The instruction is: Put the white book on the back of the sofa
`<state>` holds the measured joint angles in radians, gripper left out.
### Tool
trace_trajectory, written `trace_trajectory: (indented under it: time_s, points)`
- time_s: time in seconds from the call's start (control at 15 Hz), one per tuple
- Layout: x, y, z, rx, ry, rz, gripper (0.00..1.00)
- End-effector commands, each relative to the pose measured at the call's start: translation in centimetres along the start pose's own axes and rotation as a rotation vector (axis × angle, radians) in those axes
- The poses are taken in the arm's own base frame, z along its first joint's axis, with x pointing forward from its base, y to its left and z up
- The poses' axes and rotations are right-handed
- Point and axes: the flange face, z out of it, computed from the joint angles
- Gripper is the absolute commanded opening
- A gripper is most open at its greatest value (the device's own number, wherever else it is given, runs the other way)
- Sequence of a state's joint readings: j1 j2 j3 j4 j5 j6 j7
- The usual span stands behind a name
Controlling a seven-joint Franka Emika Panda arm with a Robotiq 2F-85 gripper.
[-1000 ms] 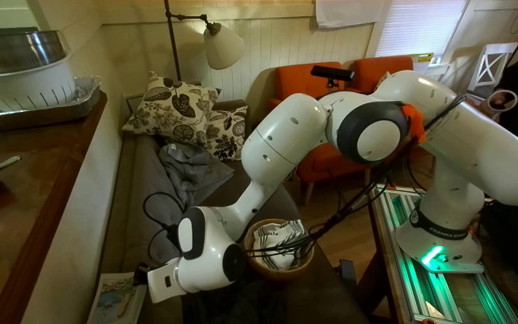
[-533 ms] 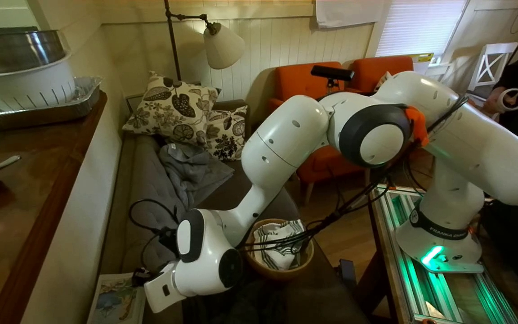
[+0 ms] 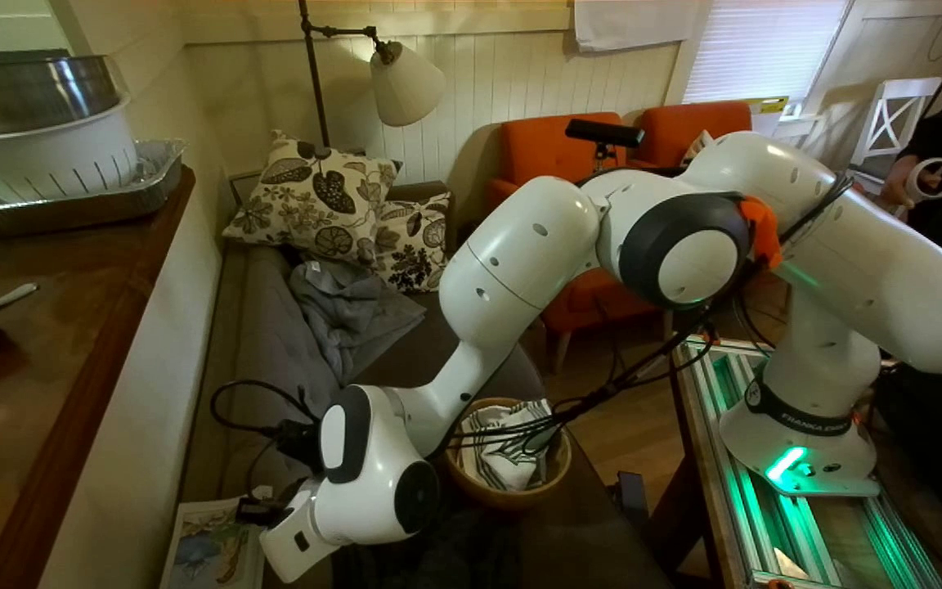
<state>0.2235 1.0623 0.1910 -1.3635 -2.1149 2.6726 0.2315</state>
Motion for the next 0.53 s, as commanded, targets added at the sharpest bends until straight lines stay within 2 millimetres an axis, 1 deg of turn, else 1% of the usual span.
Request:
trace_trajectory:
  time_s: [0.0,0.27,0.33,0.4,0.47]
  points:
    - [0.57,-0.86,0.67,0.036,0.003,-0.058,0.62]
    - [0.63,-1.13,0.8,0.063,-0.009,-0.078,0.92]
    - [0.68,-1.17,0.81,0.072,-0.011,-0.08,0.97]
    - [0.75,-1.12,0.74,0.078,-0.014,-0.084,1.0]
    - [0.92,-0.97,0.52,0.078,-0.01,-0.083,1.0]
